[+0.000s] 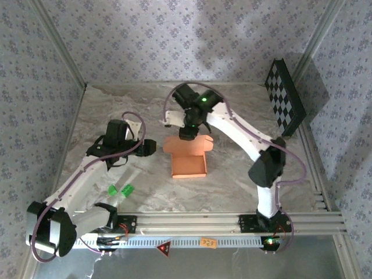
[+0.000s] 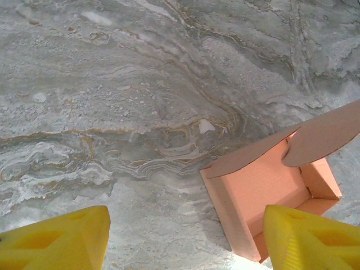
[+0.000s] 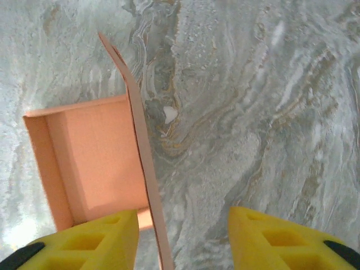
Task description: Fold the paper box
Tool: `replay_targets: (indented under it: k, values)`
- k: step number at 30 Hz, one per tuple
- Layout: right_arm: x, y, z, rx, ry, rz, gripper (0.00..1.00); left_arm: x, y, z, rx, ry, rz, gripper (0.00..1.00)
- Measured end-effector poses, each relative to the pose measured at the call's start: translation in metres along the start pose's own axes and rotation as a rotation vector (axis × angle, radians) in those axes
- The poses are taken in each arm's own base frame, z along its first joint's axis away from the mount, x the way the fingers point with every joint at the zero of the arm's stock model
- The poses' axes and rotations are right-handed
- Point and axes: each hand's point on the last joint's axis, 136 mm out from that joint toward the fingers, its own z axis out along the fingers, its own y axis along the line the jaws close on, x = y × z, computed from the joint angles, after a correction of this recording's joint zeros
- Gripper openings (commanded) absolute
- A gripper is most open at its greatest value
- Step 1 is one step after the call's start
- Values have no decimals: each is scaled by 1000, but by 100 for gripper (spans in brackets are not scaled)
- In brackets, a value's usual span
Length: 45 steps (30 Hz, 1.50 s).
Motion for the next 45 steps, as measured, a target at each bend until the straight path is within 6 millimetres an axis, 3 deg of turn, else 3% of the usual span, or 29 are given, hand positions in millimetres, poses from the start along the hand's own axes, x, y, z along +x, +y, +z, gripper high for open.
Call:
replay_targets:
  k: [5,8,12,16,20,29,40,45]
  values:
    - [33,-9,-38,45,-151,240,60,4,-10,9,37,39,56,73]
    - [64,-8,-44,55,-220,385,62,7,-17,17,53,67,91,73]
    - [97,0,-35,24,-285,525,62,16,-22,26,64,105,116,75]
    - [116,12,-11,-16,-299,570,61,22,-26,36,69,139,134,73]
    - [118,17,8,-41,-283,536,56,17,-32,46,71,160,149,69]
    - [118,18,37,-100,-263,492,33,-9,-51,51,75,128,213,55]
    - [118,20,42,-119,-261,480,17,6,-43,65,41,219,207,36]
    - [116,18,40,-114,-266,475,8,0,-44,66,35,215,214,28]
